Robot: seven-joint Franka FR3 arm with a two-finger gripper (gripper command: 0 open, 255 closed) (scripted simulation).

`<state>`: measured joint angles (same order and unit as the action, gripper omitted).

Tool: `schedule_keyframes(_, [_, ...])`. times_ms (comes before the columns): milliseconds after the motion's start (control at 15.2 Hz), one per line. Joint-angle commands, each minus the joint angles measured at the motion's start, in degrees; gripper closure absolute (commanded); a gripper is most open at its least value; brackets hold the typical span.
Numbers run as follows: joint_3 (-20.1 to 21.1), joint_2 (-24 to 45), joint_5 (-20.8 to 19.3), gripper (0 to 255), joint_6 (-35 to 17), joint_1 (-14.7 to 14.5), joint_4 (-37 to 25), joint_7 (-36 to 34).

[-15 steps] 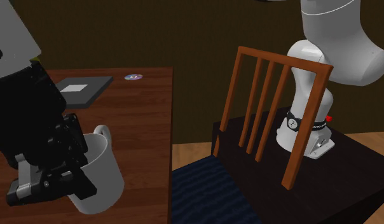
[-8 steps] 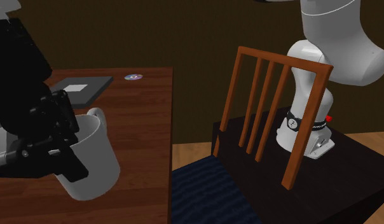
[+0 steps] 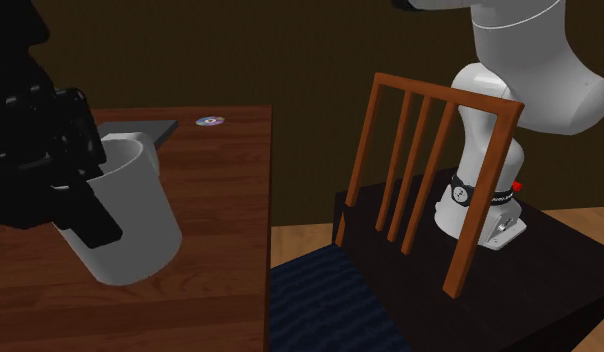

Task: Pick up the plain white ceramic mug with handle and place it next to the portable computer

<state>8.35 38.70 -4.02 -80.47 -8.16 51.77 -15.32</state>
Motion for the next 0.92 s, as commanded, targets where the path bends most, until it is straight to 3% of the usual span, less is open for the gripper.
schedule_keyframes(0, [-0.07, 1.25, -0.12, 255, 2.51, -0.25, -3.74, 0.08])
schedule_keyframes(330, [-0.29, 5.42, -0.49, 255, 8.92, -1.16, -14.36, 0.26])
schedule_keyframes(528, [-0.49, -1.86, -0.04, 255, 2.89, 2.73, -0.99, 3.2])
schedule_keyframes(858, [-1.64, -7.58, 0.28, 255, -2.13, 7.86, 9.68, 8.61])
